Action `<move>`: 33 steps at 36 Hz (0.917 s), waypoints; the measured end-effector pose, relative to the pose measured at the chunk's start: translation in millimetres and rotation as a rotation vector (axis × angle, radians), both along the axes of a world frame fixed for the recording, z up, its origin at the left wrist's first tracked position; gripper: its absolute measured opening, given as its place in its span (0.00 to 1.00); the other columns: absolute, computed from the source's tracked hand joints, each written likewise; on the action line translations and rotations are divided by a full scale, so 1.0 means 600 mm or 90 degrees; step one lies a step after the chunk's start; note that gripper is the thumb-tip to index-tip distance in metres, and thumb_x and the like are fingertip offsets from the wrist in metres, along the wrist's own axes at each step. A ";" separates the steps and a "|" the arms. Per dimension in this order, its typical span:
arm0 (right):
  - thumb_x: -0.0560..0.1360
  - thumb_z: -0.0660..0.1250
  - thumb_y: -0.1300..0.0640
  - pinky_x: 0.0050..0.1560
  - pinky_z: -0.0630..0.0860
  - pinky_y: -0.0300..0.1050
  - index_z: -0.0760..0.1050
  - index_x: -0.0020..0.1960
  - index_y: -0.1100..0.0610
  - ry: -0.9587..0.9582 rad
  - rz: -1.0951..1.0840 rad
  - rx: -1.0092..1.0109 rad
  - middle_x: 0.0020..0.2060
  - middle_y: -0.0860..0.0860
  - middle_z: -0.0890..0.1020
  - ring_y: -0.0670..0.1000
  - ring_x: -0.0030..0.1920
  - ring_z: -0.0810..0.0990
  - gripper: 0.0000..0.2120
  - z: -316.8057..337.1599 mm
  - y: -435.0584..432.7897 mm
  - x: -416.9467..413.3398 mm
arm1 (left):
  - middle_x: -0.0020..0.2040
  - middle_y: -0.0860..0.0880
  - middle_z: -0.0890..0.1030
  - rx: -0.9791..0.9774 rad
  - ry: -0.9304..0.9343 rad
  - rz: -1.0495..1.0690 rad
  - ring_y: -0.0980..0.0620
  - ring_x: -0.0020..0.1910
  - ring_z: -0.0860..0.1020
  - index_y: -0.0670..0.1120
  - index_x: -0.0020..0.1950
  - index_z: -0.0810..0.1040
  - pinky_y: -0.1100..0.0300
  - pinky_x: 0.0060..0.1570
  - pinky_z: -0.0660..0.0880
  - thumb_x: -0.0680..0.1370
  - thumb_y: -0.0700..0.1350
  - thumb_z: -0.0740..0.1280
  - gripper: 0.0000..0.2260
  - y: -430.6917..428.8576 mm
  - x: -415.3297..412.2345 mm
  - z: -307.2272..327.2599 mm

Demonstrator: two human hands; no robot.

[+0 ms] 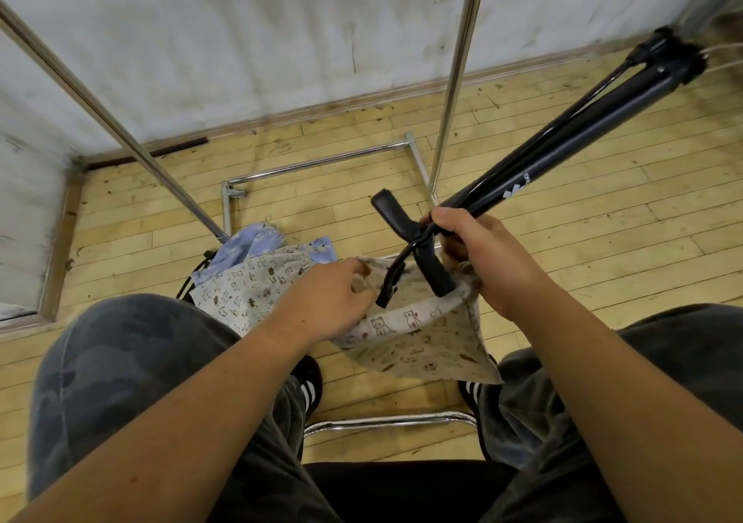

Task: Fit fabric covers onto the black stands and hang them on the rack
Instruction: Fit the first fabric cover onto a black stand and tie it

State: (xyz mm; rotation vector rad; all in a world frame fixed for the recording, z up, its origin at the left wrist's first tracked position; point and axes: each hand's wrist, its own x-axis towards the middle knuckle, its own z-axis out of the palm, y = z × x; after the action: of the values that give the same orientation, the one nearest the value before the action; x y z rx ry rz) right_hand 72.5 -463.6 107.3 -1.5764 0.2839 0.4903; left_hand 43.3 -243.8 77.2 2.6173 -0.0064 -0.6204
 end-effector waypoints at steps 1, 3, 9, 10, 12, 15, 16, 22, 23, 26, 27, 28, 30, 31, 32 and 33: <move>0.73 0.72 0.39 0.50 0.72 0.48 0.84 0.51 0.50 -0.009 0.020 -0.016 0.32 0.42 0.77 0.48 0.41 0.76 0.15 -0.001 0.001 -0.001 | 0.44 0.52 0.84 -0.013 -0.006 -0.001 0.57 0.38 0.79 0.54 0.70 0.76 0.59 0.37 0.72 0.80 0.55 0.62 0.19 0.001 0.001 -0.001; 0.74 0.72 0.41 0.51 0.75 0.45 0.84 0.51 0.49 -0.025 0.062 -0.036 0.36 0.40 0.80 0.47 0.44 0.79 0.13 -0.001 0.005 -0.004 | 0.38 0.52 0.83 -0.036 -0.005 -0.001 0.57 0.35 0.81 0.53 0.72 0.74 0.58 0.39 0.77 0.79 0.52 0.63 0.20 0.001 0.003 0.001; 0.75 0.72 0.44 0.57 0.79 0.45 0.84 0.55 0.47 -0.046 0.171 -0.109 0.49 0.43 0.87 0.42 0.50 0.86 0.12 0.002 0.017 -0.009 | 0.36 0.54 0.85 -0.170 0.027 0.070 0.62 0.34 0.82 0.55 0.61 0.76 0.67 0.32 0.74 0.79 0.45 0.67 0.11 -0.002 0.007 0.026; 0.76 0.72 0.46 0.57 0.80 0.45 0.84 0.54 0.47 -0.049 0.179 -0.110 0.48 0.44 0.87 0.43 0.49 0.86 0.10 0.003 0.017 -0.010 | 0.36 0.55 0.85 -0.176 0.025 0.077 0.63 0.34 0.82 0.55 0.59 0.76 0.68 0.32 0.73 0.78 0.45 0.67 0.10 -0.001 0.008 0.029; 0.76 0.73 0.48 0.57 0.81 0.45 0.84 0.53 0.47 -0.057 0.196 -0.112 0.47 0.45 0.87 0.44 0.49 0.86 0.07 0.003 0.016 -0.010 | 0.36 0.56 0.86 -0.197 0.037 0.092 0.64 0.35 0.82 0.56 0.57 0.77 0.71 0.32 0.72 0.78 0.45 0.68 0.10 0.000 0.008 0.031; 0.76 0.74 0.52 0.58 0.82 0.46 0.84 0.55 0.48 -0.062 0.231 -0.108 0.49 0.47 0.87 0.45 0.50 0.86 0.08 0.002 0.016 -0.012 | 0.37 0.57 0.86 -0.213 0.060 0.105 0.64 0.35 0.83 0.56 0.57 0.78 0.68 0.35 0.73 0.78 0.44 0.68 0.10 0.001 0.008 0.037; 0.76 0.74 0.54 0.58 0.83 0.46 0.84 0.56 0.49 -0.065 0.239 -0.114 0.49 0.47 0.87 0.45 0.51 0.86 0.08 0.001 0.015 -0.013 | 0.37 0.57 0.86 -0.212 0.064 0.102 0.64 0.36 0.83 0.56 0.57 0.79 0.66 0.37 0.74 0.78 0.44 0.68 0.10 0.002 0.007 0.038; 0.75 0.75 0.59 0.53 0.85 0.54 0.82 0.57 0.51 -0.082 0.265 -0.130 0.45 0.50 0.88 0.47 0.47 0.87 0.11 0.000 0.018 -0.015 | 0.39 0.56 0.86 -0.244 0.078 0.105 0.61 0.39 0.84 0.58 0.59 0.79 0.55 0.46 0.82 0.78 0.49 0.69 0.10 0.008 0.006 0.035; 0.74 0.76 0.59 0.52 0.85 0.56 0.82 0.57 0.51 -0.083 0.263 -0.131 0.45 0.50 0.88 0.48 0.46 0.87 0.12 0.000 0.018 -0.016 | 0.39 0.56 0.86 -0.250 0.072 0.106 0.61 0.39 0.84 0.59 0.59 0.79 0.54 0.48 0.83 0.78 0.50 0.69 0.10 0.008 0.005 0.033; 0.72 0.78 0.58 0.51 0.85 0.54 0.81 0.57 0.49 -0.103 0.267 -0.145 0.45 0.50 0.87 0.51 0.47 0.87 0.15 -0.003 0.017 -0.017 | 0.42 0.56 0.86 -0.220 0.055 0.088 0.62 0.38 0.84 0.59 0.60 0.79 0.56 0.48 0.83 0.78 0.52 0.69 0.11 0.008 0.003 0.027; 0.71 0.79 0.58 0.50 0.85 0.50 0.81 0.57 0.49 -0.109 0.264 -0.145 0.45 0.49 0.87 0.49 0.47 0.87 0.16 -0.005 0.016 -0.017 | 0.42 0.56 0.86 -0.200 0.050 0.080 0.62 0.38 0.84 0.59 0.60 0.79 0.55 0.47 0.83 0.78 0.53 0.69 0.11 0.009 0.003 0.023; 0.71 0.80 0.58 0.50 0.84 0.46 0.81 0.57 0.48 -0.112 0.261 -0.142 0.45 0.47 0.86 0.46 0.47 0.86 0.17 -0.006 0.015 -0.018 | 0.42 0.56 0.86 -0.181 0.044 0.073 0.61 0.38 0.84 0.60 0.60 0.78 0.54 0.47 0.83 0.78 0.54 0.68 0.11 0.010 0.002 0.020; 0.71 0.80 0.58 0.50 0.83 0.43 0.80 0.57 0.49 -0.118 0.261 -0.132 0.45 0.47 0.86 0.45 0.47 0.86 0.17 -0.007 0.015 -0.019 | 0.42 0.56 0.86 -0.158 0.036 0.058 0.59 0.38 0.84 0.61 0.61 0.77 0.51 0.47 0.83 0.78 0.57 0.67 0.12 0.012 0.003 0.014; 0.71 0.80 0.58 0.51 0.83 0.44 0.80 0.57 0.49 -0.125 0.264 -0.123 0.46 0.48 0.86 0.46 0.48 0.86 0.17 -0.007 0.015 -0.019 | 0.41 0.56 0.85 -0.152 0.034 0.054 0.59 0.37 0.84 0.61 0.62 0.76 0.51 0.46 0.83 0.78 0.59 0.66 0.14 0.013 0.002 0.011; 0.72 0.80 0.58 0.53 0.83 0.44 0.80 0.58 0.50 -0.132 0.266 -0.109 0.47 0.51 0.86 0.47 0.48 0.87 0.17 -0.007 0.015 -0.019 | 0.40 0.55 0.85 -0.144 0.031 0.051 0.59 0.37 0.83 0.61 0.64 0.76 0.51 0.45 0.83 0.78 0.61 0.65 0.15 0.013 0.001 0.010; 0.73 0.79 0.58 0.54 0.83 0.44 0.79 0.58 0.51 -0.137 0.264 -0.089 0.48 0.52 0.86 0.49 0.49 0.87 0.16 -0.006 0.015 -0.020 | 0.39 0.55 0.85 -0.136 0.024 0.047 0.58 0.36 0.83 0.61 0.65 0.75 0.51 0.44 0.82 0.78 0.62 0.64 0.16 0.013 0.001 0.009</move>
State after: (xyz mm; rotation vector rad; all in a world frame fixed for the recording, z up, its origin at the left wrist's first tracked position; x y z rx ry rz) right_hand 60.7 -454.6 103.8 -1.8159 -0.1826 0.6226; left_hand 43.9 -235.8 82.4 2.3893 0.0345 -0.6077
